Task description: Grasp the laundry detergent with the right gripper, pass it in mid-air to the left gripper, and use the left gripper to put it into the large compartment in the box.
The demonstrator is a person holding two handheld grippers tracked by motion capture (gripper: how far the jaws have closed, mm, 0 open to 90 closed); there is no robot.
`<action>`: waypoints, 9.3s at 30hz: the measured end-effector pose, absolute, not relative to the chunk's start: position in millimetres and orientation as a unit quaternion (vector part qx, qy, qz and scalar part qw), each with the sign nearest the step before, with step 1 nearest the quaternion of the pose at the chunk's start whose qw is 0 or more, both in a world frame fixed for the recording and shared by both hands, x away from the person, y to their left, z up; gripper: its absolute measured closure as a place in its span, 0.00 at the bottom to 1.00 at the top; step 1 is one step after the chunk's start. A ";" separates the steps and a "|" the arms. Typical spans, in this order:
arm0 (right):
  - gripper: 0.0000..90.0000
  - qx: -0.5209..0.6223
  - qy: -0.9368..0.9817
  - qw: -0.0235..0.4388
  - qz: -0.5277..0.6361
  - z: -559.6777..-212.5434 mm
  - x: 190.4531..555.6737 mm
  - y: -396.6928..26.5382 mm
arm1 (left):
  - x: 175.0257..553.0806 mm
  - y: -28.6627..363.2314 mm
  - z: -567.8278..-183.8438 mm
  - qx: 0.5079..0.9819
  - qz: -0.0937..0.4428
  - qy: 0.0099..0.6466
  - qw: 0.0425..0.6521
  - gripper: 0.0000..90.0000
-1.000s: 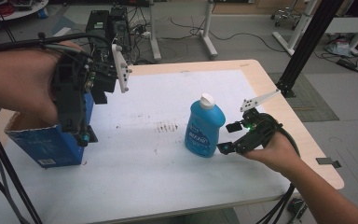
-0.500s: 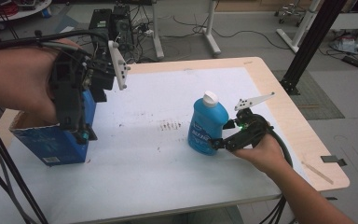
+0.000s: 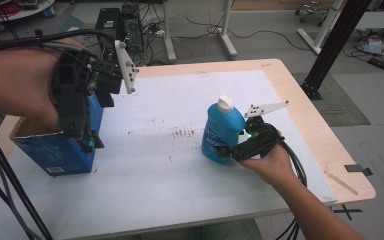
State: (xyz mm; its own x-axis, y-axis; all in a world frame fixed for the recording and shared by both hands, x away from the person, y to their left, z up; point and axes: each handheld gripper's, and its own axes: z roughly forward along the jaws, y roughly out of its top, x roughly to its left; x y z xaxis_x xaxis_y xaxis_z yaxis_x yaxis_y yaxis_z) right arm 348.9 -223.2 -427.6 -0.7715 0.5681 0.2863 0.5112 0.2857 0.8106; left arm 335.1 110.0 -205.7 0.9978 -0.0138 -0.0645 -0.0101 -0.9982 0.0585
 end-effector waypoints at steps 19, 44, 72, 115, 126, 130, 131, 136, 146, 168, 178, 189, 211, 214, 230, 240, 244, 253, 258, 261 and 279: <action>0.04 0.339 0.774 0.068 0.530 -431.1 342.7 -216.4 | 334.0 112.4 -205.3 0.999 -0.030 -0.004 0.029 0.05; 0.20 0.334 0.754 0.095 0.557 -437.8 335.8 -219.8 | 335.7 111.6 -206.2 0.999 -0.031 -0.004 0.027 0.05; 0.32 0.322 0.750 0.095 0.570 -438.8 336.0 -216.9 | 337.8 111.9 -208.9 0.999 -0.033 -0.001 0.023 0.05; 0.51 0.283 0.760 0.159 0.563 -435.8 329.0 -207.4 | 339.2 111.0 -210.5 0.999 -0.031 0.002 0.020 0.05; 0.51 0.269 0.763 0.159 0.566 -426.9 327.3 -207.6 | 338.4 106.7 -207.7 0.999 -0.030 -0.003 0.019 0.05; 0.51 0.261 0.765 0.157 0.567 -419.9 326.8 -208.8 | 338.7 104.3 -206.7 0.999 -0.028 -0.002 0.020 0.05; 0.51 0.257 0.767 0.156 0.567 -418.0 326.9 -208.4 | 339.0 103.5 -206.5 0.999 -0.029 -0.004 0.019 0.05; 0.51 0.223 0.775 0.150 0.572 -400.9 325.7 -201.1 | 339.5 99.2 -205.9 0.999 -0.027 -0.007 0.019 0.05; 0.51 0.166 0.792 0.117 0.576 -384.8 323.5 -183.1 | 339.1 89.0 -206.1 0.999 -0.029 -0.012 0.017 0.05; 0.51 0.076 0.814 0.051 0.574 -384.5 320.8 -138.8 | 344.3 64.2 -211.2 0.999 -0.032 -0.026 0.020 0.05; 0.51 0.055 0.814 0.033 0.578 -388.0 321.5 -116.3 | 343.6 55.3 -215.8 0.999 -0.032 -0.031 0.019 0.05; 0.51 0.045 0.814 0.019 0.579 -389.8 322.5 -102.3 | 342.8 44.2 -221.8 0.999 -0.030 -0.038 0.015 0.05; 0.51 0.039 0.809 0.002 0.587 -388.3 323.6 -85.2 | 339.8 36.3 -238.8 0.999 -0.022 -0.038 0.004 0.05; 0.51 0.036 0.809 0.003 0.587 -388.1 323.8 -84.3 | 339.1 35.3 -240.8 0.999 -0.018 -0.039 0.002 0.05; 0.51 0.041 0.806 -0.007 0.591 -387.2 324.0 -83.3 | 337.4 31.6 -246.6 0.999 -0.002 -0.043 -0.005 0.05; 0.51 0.041 0.807 -0.008 0.590 -387.6 323.8 -82.7 | 336.1 29.3 -247.7 0.999 0.003 -0.049 -0.008 0.05; 0.51 0.041 0.805 -0.009 0.592 -387.4 324.3 -83.0 | 335.3 29.4 -247.3 0.998 0.007 -0.055 -0.006 0.11; 0.51 0.042 0.805 -0.007 0.591 -388.1 325.3 -82.7 | 335.9 27.8 -248.7 0.998 0.011 -0.056 -0.011 0.13; 0.51 0.044 0.805 -0.007 0.592 -388.5 325.4 -82.3 | 335.3 27.0 -249.2 0.998 0.013 -0.057 -0.011 0.16; 0.51 0.043 0.805 -0.008 0.591 -388.7 325.6 -82.2 | 335.2 27.0 -249.6 0.998 0.016 -0.056 -0.013 0.17; 0.51 0.046 0.803 -0.007 0.594 -388.7 325.8 -81.9 | 332.4 26.1 -250.5 0.998 0.016 -0.053 -0.013 0.24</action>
State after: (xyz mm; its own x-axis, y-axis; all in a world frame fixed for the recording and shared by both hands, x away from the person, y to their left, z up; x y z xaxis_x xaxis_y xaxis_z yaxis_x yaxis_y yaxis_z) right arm 325.8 -81.9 -388.7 -0.9957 0.0647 0.0663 0.0824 0.2899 0.9535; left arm 332.4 26.1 -250.5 0.9939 -0.1061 0.0298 -0.1053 -0.9941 -0.0276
